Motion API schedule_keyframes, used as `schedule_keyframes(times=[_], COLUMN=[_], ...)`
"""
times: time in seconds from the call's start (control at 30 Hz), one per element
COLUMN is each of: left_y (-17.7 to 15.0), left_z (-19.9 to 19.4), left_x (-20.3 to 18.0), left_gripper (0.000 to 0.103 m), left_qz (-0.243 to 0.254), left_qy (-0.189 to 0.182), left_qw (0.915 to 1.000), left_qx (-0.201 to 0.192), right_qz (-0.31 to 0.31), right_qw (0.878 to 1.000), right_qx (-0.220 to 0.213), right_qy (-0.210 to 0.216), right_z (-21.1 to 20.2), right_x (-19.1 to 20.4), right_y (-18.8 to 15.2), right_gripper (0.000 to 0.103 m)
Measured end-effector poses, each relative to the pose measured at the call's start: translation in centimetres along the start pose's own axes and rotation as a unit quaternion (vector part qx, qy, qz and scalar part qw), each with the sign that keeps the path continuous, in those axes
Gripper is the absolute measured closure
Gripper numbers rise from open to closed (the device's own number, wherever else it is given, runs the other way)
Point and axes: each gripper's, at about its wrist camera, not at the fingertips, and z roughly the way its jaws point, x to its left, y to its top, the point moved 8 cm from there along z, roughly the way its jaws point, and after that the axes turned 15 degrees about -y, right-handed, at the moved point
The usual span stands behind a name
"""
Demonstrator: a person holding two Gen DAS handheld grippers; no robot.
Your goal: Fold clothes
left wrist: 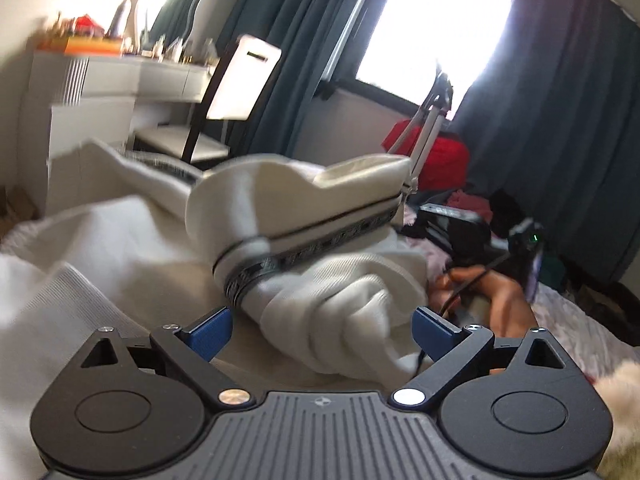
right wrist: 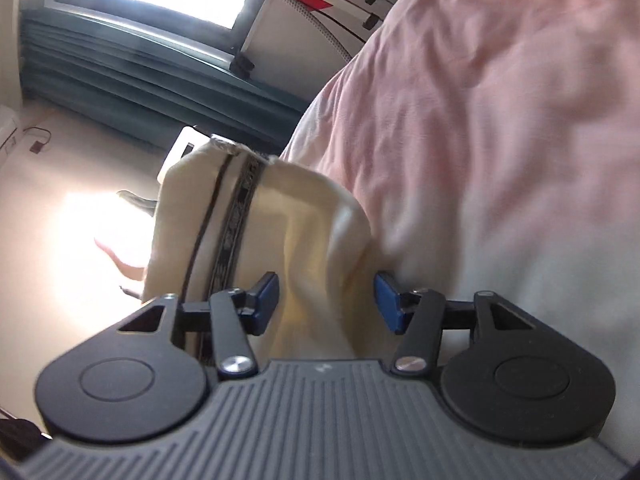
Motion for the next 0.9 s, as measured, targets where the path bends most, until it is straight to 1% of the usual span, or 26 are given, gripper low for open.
schedule_keyframes(times=[0.07, 0.13, 0.23, 0.33, 0.4, 0.5, 0.6, 0.63, 0.7, 0.77, 0.8, 0.87, 0.9], left_y=[-0.5, -0.9, -0.9, -0.8, -0.6, -0.5, -0.7, -0.8, -0.9, -1.0, -1.0, -1.0, -1.0], left_z=[0.7, 1.1, 1.0, 0.5, 0.1, -0.4, -0.4, -0.4, -0.3, -0.1, 0.0, 0.2, 0.4], left_x=[0.5, 0.7, 0.5, 0.0, -0.5, -1.3, -2.2, -2.4, -2.9, -3.0, -3.1, -3.0, -2.9], left_gripper=[0.005, 0.005, 0.005, 0.005, 0.005, 0.005, 0.005, 0.005, 0.005, 0.005, 0.005, 0.005, 0.005], left_qz=[-0.012, -0.019, -0.011, 0.001, 0.013, 0.028, 0.043, 0.049, 0.057, 0.06, 0.062, 0.065, 0.067], left_qy=[-0.004, -0.006, -0.01, -0.017, -0.016, -0.021, -0.026, -0.028, -0.031, -0.037, -0.039, -0.041, -0.041], left_qw=[0.9999, 0.9998, 0.9999, 0.9999, 0.9998, 0.9994, 0.9987, 0.9984, 0.9979, 0.9975, 0.9973, 0.997, 0.9969], left_qx=[0.008, 0.01, 0.006, 0.001, -0.003, -0.008, -0.007, -0.007, -0.007, -0.006, -0.006, -0.004, -0.002], right_qz=[-0.016, -0.034, -0.062, -0.063, -0.075, -0.092, -0.091, -0.08, -0.037, -0.004, -0.004, -0.042, -0.065], right_qw=[1.0, 0.998, 0.995, 0.989, 0.981, 0.964, 0.938, 0.929, 0.913, 0.901, 0.896, 0.882, 0.874], right_qx=[-0.019, -0.041, -0.074, -0.127, -0.164, -0.22, -0.275, -0.291, -0.315, -0.325, -0.325, -0.341, -0.354], right_qy=[-0.008, -0.018, -0.032, -0.048, -0.071, -0.121, -0.189, -0.214, -0.257, -0.288, -0.303, -0.321, -0.326], right_z=[-0.6, -1.5, -2.9, -8.1, -11.9, -18.3, -24.1, -26.0, -29.9, -32.6, -33.8, -35.8, -36.4], right_x=[0.4, 0.7, 1.3, 0.3, -0.6, -3.0, -6.6, -8.1, -11.5, -13.8, -14.4, -13.9, -13.4], right_y=[0.7, 1.4, 2.4, 5.5, 7.8, 12.0, 17.0, 18.9, 22.3, 25.2, 26.4, 28.1, 28.4], right_gripper=[0.091, 0.093, 0.094, 0.094, 0.094, 0.094, 0.094, 0.094, 0.094, 0.094, 0.094, 0.094, 0.095])
